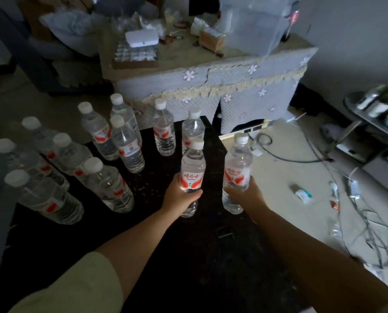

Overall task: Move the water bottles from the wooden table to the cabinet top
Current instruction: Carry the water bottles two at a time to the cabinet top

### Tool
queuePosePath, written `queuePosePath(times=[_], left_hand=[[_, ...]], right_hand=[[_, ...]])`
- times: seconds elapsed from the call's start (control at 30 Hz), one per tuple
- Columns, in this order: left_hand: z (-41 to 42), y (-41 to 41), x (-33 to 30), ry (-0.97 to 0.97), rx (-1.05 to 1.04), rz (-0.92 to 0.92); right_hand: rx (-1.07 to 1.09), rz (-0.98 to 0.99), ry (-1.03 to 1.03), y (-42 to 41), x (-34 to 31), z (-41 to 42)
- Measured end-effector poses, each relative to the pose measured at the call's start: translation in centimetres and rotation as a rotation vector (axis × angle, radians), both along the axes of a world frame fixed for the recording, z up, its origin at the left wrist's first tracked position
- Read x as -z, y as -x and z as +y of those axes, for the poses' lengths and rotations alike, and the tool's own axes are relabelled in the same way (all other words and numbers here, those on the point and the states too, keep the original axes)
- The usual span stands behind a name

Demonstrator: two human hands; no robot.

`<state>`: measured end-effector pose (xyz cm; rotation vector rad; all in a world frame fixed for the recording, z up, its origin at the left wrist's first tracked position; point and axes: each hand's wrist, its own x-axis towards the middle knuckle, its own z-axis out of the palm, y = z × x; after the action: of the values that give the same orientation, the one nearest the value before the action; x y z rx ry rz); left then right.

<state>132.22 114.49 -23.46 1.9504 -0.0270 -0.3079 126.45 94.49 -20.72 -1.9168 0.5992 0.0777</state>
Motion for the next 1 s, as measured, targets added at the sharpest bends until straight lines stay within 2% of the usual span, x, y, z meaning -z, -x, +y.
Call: queuePosePath(times=[0.2,0.4,0.67,1.0], left_hand=[[-6.6,2.0,-2.7,0.014,0.239,-0.016],[-12.3,6.5,-5.1,-0.002,0.456,-0.115],[-17.1,17.1,-7.7,-0.037,0.721,-0.114],[-24.8,31.6,-10.2,0.05,1.181,-0.109]], right_hand=[[0.24,-0.066,-0.072,6.9,-2.1,-4.5],[0.456,-0.056,0.007,15.3,-4.1,-8.1],[0.727,-0.001,0.145,30.7,-6.1,-8.9],[1.069,0.057,0.19,47.9,-7.0,-8.9]])
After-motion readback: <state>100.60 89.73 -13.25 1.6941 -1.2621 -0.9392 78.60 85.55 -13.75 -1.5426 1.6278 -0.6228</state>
